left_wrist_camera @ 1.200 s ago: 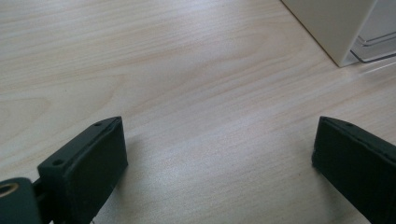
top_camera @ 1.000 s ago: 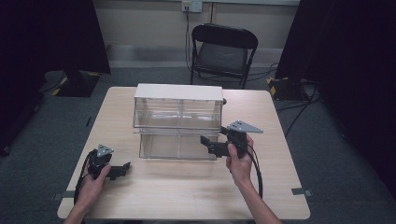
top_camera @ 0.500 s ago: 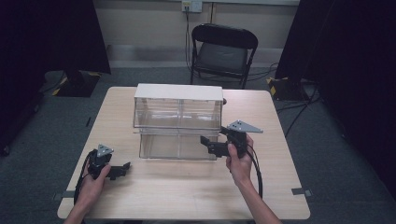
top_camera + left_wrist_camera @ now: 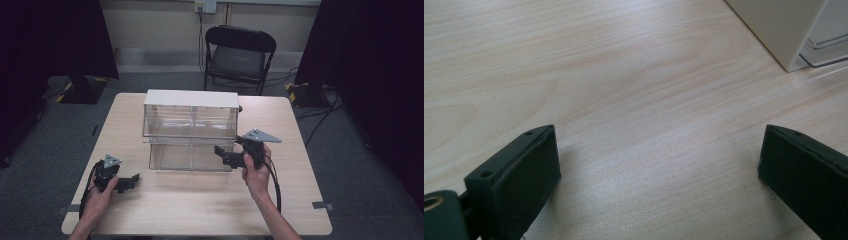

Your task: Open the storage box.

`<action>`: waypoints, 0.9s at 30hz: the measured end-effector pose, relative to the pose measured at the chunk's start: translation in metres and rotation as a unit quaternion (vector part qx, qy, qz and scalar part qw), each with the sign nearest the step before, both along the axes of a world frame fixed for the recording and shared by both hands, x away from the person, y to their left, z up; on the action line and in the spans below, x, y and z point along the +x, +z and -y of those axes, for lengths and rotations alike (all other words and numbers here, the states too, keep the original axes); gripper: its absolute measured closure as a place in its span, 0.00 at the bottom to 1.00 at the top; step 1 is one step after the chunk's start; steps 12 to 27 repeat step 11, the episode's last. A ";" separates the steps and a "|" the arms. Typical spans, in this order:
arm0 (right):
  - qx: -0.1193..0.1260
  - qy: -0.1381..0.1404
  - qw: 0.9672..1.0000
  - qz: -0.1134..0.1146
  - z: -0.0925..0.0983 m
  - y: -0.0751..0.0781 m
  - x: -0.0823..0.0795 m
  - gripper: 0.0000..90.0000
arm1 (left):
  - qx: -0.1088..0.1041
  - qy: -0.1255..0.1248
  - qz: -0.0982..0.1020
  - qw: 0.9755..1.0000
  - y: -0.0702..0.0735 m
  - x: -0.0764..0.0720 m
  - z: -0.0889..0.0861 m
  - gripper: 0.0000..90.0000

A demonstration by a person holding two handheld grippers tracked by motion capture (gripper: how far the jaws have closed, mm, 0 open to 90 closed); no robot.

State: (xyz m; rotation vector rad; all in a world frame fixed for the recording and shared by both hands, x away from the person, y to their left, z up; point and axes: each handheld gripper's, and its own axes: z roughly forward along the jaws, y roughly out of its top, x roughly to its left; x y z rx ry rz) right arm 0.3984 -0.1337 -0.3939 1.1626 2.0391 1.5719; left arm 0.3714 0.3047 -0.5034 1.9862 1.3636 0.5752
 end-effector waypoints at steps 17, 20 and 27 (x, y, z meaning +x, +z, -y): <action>0.001 0.001 1.000 -0.001 0.000 -0.001 0.001 0.13 | 0.000 0.000 0.000 1.000 0.000 0.000 0.000 0.03; 0.001 0.001 1.000 -0.001 0.000 -0.001 0.001 0.13 | 0.000 0.000 0.000 1.000 0.000 0.000 0.000 0.03; 0.001 0.001 1.000 -0.001 0.000 -0.001 0.001 0.13 | 0.000 0.000 0.000 1.000 0.000 0.000 0.000 0.03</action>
